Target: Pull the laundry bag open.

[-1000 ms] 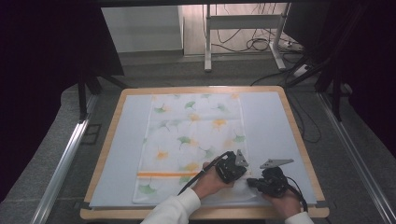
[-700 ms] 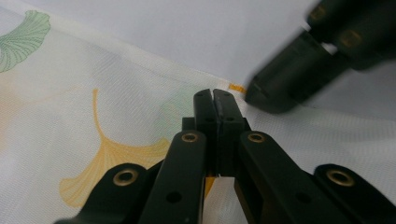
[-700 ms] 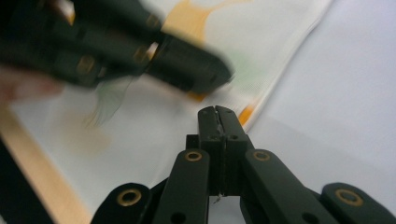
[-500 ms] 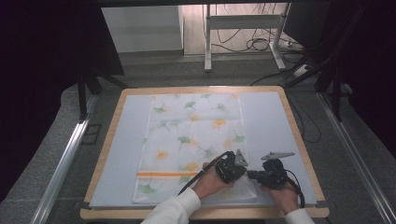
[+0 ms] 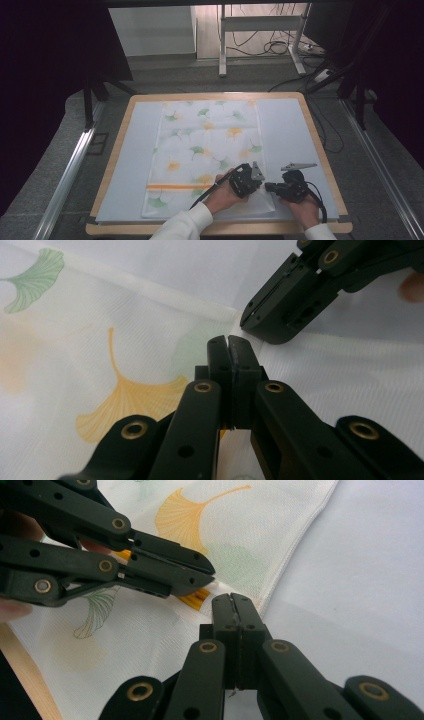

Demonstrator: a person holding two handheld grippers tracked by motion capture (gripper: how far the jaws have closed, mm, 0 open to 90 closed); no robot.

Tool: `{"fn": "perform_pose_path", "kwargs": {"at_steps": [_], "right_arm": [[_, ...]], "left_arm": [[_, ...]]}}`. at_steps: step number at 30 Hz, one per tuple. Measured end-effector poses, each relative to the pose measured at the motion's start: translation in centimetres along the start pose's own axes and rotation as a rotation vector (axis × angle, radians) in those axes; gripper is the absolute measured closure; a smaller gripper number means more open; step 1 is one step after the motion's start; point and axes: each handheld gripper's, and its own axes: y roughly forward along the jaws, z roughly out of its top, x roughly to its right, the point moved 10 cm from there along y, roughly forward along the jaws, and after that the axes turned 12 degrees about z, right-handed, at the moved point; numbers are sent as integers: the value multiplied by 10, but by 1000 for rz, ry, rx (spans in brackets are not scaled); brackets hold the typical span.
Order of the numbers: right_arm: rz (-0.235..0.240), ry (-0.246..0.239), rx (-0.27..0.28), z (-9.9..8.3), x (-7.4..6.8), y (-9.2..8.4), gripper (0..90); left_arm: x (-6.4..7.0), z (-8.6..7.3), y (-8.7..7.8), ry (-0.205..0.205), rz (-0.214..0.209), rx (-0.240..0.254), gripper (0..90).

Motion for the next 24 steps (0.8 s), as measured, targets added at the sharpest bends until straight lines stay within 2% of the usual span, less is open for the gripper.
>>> {"fn": "perform_pose_path", "kwargs": {"at_steps": [7, 18, 24], "right_arm": [[-2, -5, -6, 0, 0, 0, 898], [-3, -8, -5, 0, 0, 0, 898], [-8, -12, -5, 0, 0, 0, 898]], "left_arm": [[-4, -8, -6, -10, 3, -3, 900], [-6, -11, -9, -21, -8, -16, 900], [-10, -14, -11, 2, 24, -28, 900]]}}
